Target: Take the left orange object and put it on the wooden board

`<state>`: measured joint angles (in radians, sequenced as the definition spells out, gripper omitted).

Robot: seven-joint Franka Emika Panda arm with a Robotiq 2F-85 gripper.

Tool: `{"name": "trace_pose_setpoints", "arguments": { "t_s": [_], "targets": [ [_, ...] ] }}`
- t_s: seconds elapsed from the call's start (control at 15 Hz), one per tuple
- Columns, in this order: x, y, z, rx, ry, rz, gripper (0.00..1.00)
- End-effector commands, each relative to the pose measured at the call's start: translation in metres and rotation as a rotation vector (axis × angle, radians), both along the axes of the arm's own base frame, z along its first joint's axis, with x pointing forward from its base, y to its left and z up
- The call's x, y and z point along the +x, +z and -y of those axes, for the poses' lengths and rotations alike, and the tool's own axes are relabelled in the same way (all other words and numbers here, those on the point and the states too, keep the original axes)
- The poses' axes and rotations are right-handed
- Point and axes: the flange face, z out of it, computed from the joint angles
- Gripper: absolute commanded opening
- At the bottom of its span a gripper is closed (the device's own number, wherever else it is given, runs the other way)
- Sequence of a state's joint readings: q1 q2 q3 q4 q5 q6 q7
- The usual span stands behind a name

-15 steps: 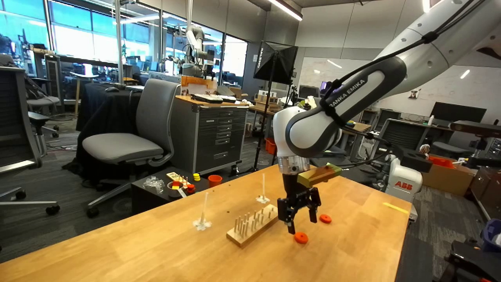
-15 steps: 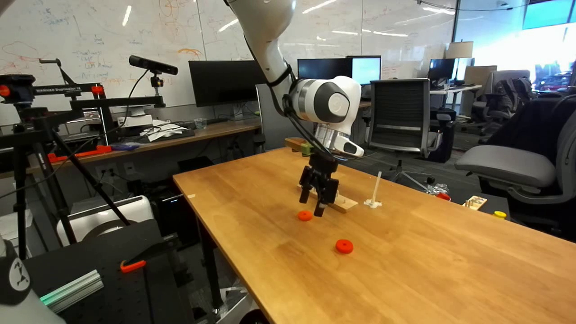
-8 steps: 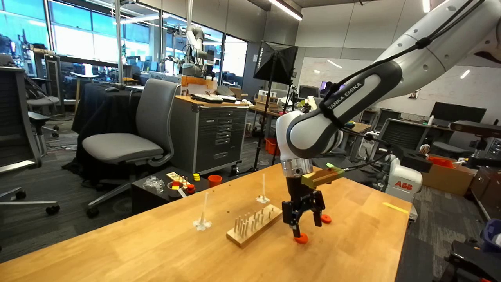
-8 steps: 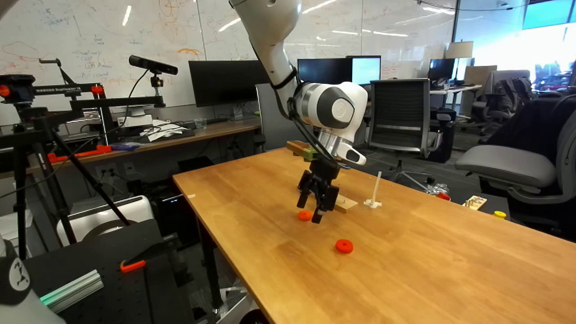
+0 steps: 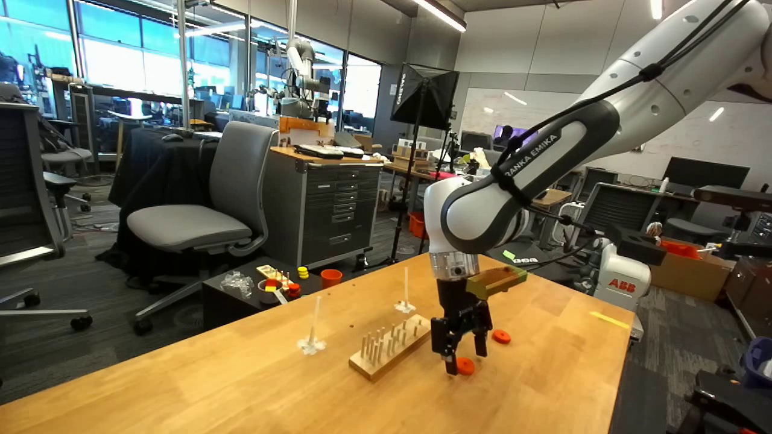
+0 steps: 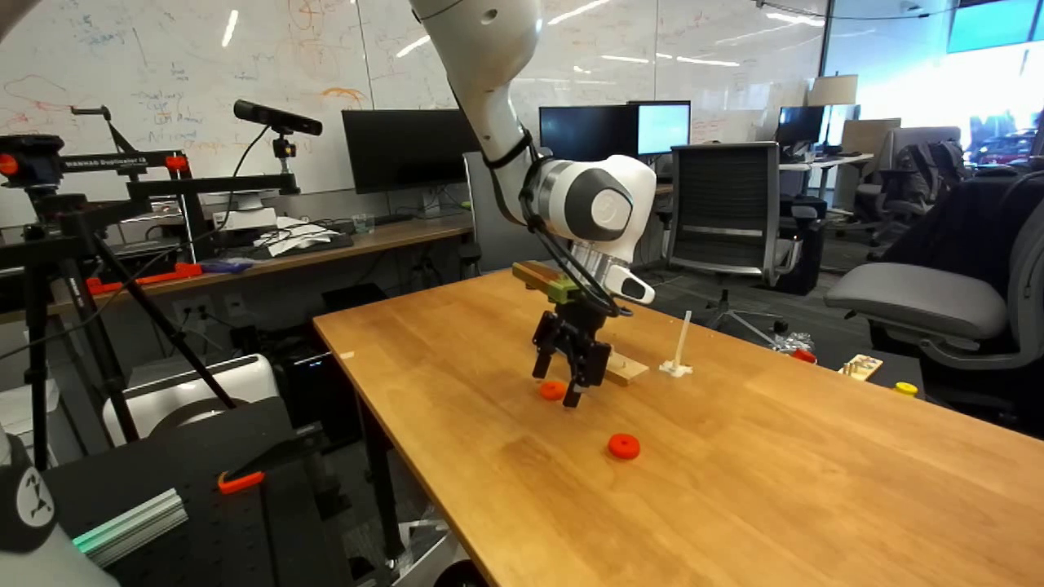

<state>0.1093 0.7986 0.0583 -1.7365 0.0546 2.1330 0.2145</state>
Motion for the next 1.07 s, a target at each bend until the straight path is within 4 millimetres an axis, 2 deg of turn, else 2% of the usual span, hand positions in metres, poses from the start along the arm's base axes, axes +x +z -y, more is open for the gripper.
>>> {"name": "trace_pose_setpoints", "arguments": {
  "t_s": [0.0, 0.07, 0.13, 0.2, 0.27, 0.67, 0.73, 1.0],
  "targets": [
    [-0.004, 0.005, -0.009, 0.044, 0.034, 0.044, 1.0],
    [-0.004, 0.005, -0.011, 0.046, 0.043, 0.05, 1.0],
    [-0.004, 0.004, -0.012, 0.046, 0.049, 0.059, 0.75],
    [-0.004, 0.004, -0.012, 0.047, 0.053, 0.063, 0.74],
    [-0.003, 0.007, -0.01, 0.052, 0.052, 0.056, 0.68],
    [0.001, 0.02, -0.001, 0.069, 0.047, 0.038, 0.2],
    [0.002, 0.022, 0.0, 0.072, 0.044, 0.04, 0.17],
    [0.005, 0.031, 0.0, 0.08, 0.029, 0.052, 0.17]
  ]
}}
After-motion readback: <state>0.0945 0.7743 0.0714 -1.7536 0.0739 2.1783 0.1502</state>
